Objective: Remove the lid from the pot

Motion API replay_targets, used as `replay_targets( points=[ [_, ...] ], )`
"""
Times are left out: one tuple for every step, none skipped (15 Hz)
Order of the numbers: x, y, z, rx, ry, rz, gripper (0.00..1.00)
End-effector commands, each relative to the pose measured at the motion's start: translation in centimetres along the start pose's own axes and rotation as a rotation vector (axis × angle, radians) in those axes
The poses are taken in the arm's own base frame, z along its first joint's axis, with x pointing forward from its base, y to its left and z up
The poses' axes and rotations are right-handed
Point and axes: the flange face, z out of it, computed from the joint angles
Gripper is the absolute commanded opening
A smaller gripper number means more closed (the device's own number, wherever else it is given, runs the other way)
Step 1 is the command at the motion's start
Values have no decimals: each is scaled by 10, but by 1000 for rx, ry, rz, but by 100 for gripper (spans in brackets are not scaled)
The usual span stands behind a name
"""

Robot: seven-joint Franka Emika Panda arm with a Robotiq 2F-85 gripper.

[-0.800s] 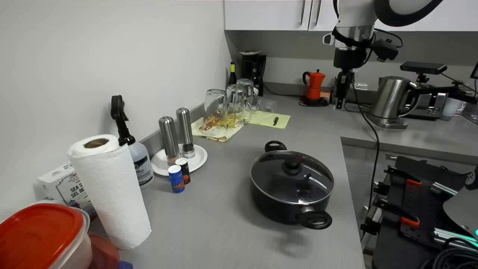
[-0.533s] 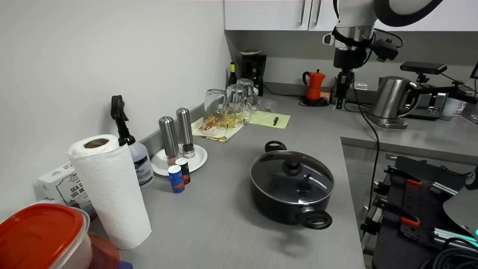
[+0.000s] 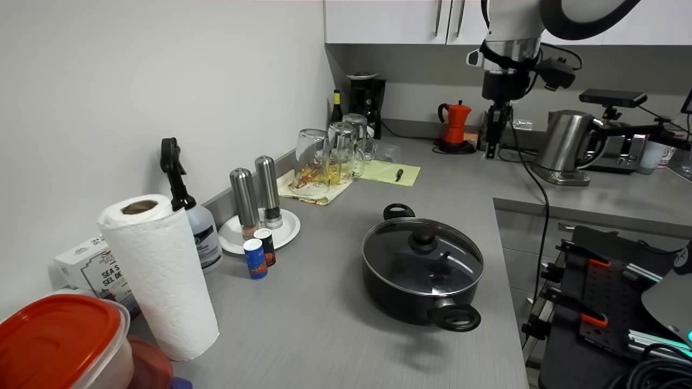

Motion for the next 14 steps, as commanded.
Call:
replay_targets(
  points=[
    [11,-4,3,10,9,-24,100],
    [14,-8,5,17,9,-38,100],
    [16,-10,7,21,10,-48,100],
    [20,-15,10,27,11,-62,100],
    [23,-19,13,28,9,-75,100],
    [28,-25,16,32,9,-94,100],
    [31,-29,18,34,10,-108,100],
    [37,-34,20,39,12,-127,100],
    [42,-40,23,41,16,-143,100],
    [48,-47,26,44,17,-163,100],
    [53,-53,28,45,20,-183,100],
    [59,-61,30,47,23,-206,100],
    [64,-67,32,50,24,-226,100],
    [69,-75,34,54,25,-249,100]
  ],
)
